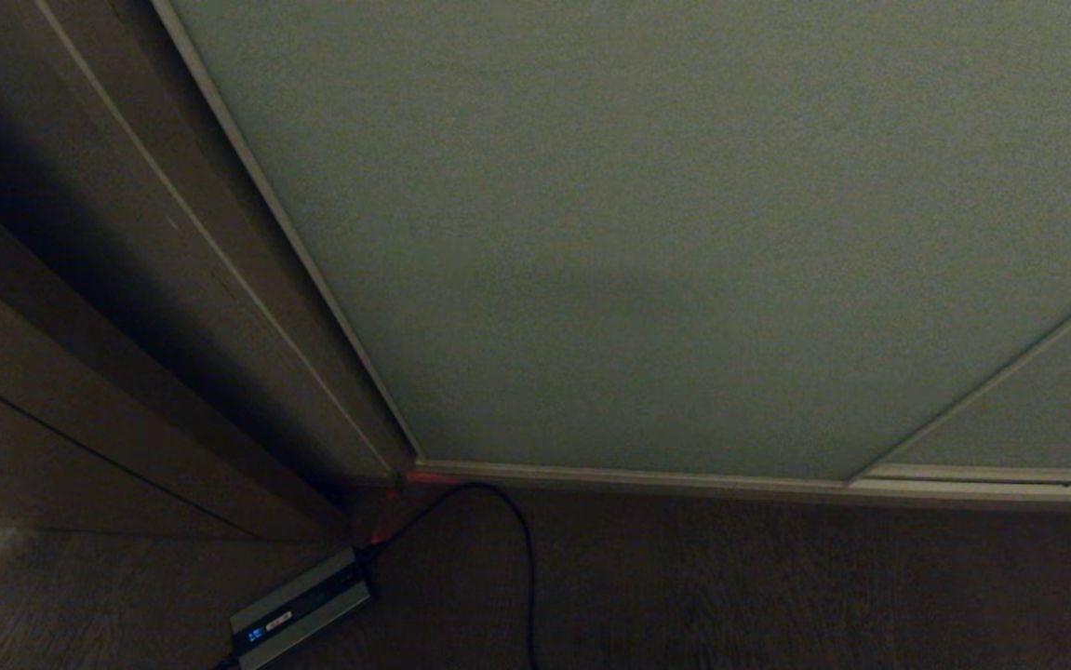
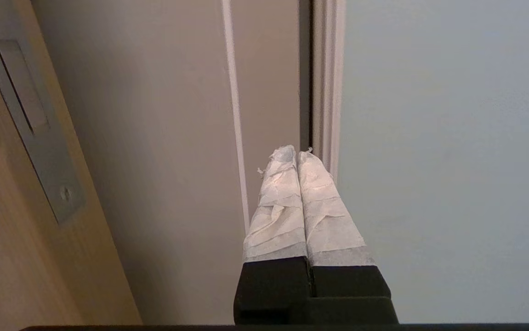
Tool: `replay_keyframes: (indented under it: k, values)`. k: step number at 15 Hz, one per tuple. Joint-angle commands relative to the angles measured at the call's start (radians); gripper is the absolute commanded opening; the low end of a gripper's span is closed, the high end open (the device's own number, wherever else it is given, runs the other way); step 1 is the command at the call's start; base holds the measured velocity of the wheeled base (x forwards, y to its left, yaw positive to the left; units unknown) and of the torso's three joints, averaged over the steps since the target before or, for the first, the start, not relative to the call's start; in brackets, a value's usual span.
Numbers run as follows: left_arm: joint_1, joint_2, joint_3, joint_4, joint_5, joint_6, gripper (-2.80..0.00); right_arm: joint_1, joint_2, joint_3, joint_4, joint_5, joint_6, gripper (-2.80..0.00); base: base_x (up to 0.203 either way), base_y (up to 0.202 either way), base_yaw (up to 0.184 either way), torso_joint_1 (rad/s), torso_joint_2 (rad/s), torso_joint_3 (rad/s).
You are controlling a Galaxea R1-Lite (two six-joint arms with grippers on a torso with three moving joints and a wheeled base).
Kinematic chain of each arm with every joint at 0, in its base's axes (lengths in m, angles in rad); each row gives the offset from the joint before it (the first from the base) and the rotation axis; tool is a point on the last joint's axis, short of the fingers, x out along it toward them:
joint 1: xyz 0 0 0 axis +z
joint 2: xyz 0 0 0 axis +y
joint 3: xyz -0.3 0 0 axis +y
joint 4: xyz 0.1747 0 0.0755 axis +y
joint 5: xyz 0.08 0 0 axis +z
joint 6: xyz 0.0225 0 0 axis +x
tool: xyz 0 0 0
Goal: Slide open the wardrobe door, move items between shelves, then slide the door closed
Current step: Open the door
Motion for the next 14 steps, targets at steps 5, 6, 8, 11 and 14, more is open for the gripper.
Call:
replay_keyframes:
  k: [5, 6, 8, 11, 14]
  values:
    - [-0.001, 0.082, -0.048, -0.050, 0.005, -0.007, -2.80, 0.000, -0.001, 0.003, 0.000, 0.000, -0.001, -2.80, 0.000, 0.000, 0.000, 0.000, 0.00, 0.000]
    - [-0.002, 0.091, -0.054, -0.070, 0.005, -0.006, -2.80, 0.000, -0.001, 0.003, 0.000, 0.000, -0.001, -2.80, 0.000, 0.000, 0.000, 0.000, 0.00, 0.000]
    - [-0.005, 0.105, -0.060, -0.079, 0.005, -0.007, -2.80, 0.000, -0.001, 0.003, 0.000, 0.000, -0.001, -2.80, 0.000, 0.000, 0.000, 0.000, 0.00, 0.000]
    - [-0.024, 0.130, -0.064, -0.079, 0.005, -0.007, -2.80, 0.000, -0.001, 0.003, -0.001, 0.000, -0.001, -2.80, 0.000, 0.000, 0.000, 0.000, 0.00, 0.000]
    - [-0.039, 0.172, -0.100, -0.075, 0.005, -0.007, -2.80, 0.000, -0.001, 0.003, 0.000, 0.000, -0.001, -2.80, 0.000, 0.000, 0.000, 0.000, 0.00, 0.000]
